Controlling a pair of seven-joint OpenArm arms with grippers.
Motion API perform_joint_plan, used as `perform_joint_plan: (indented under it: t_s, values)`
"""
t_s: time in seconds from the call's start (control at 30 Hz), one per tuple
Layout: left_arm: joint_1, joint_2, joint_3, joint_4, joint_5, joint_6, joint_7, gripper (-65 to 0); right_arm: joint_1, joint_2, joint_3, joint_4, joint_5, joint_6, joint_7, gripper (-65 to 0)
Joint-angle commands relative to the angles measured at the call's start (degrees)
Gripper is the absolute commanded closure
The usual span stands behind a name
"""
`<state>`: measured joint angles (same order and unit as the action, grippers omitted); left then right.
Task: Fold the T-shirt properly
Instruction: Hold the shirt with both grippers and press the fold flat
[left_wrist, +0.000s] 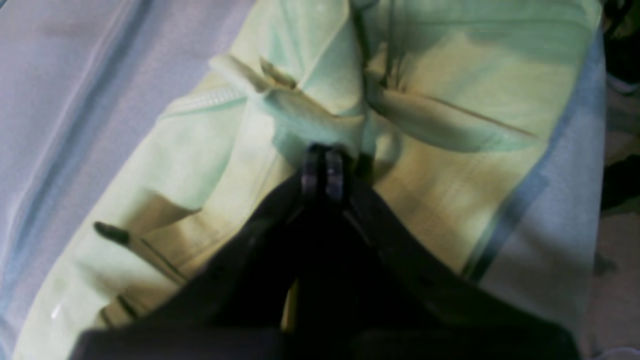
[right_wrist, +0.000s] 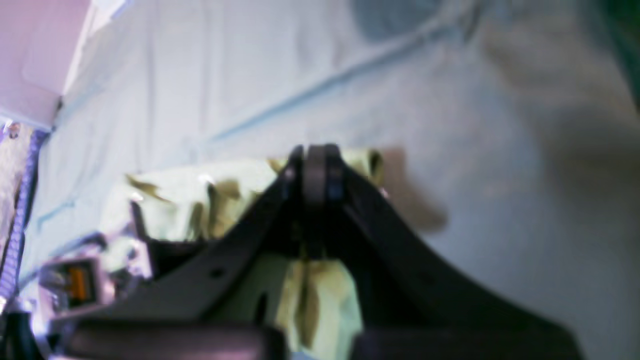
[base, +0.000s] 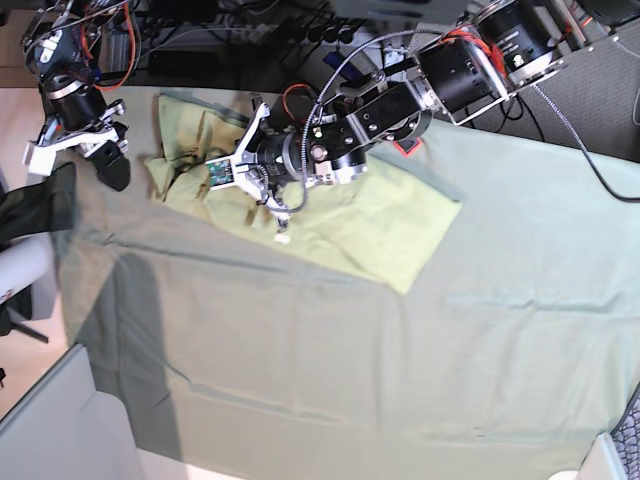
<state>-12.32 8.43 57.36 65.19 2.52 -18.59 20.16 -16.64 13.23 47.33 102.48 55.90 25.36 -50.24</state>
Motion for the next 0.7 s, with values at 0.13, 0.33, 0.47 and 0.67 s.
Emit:
perform_joint_plan:
  t_s: [0.13, 0.33, 0.47, 0.67]
  values:
    - [1.3, 0.6, 0.1, 0.3, 0.1, 0.0, 1.1, 0.0, 0.5, -0.3, -4.0, 2.9, -3.3, 2.6, 4.8, 0.0]
    - [2.2, 0.6, 0.1, 0.3, 0.1, -0.1, 1.2, 0.0, 3.3, -0.2, -14.1, 1.6, -13.2, 2.5, 7.2, 0.0]
    - [2.1, 0.6, 0.1, 0.3, 0.1, -0.1, 1.7, 0.0, 3.5, -0.2, -17.6, -1.9, -18.1, 2.5, 7.8, 0.0]
    - [2.2, 0.6, 0.1, 0.3, 0.1, -0.1, 2.0, 0.0, 1.6, 0.3, -17.7, -8.2, -18.2, 2.5, 8.1, 0.0]
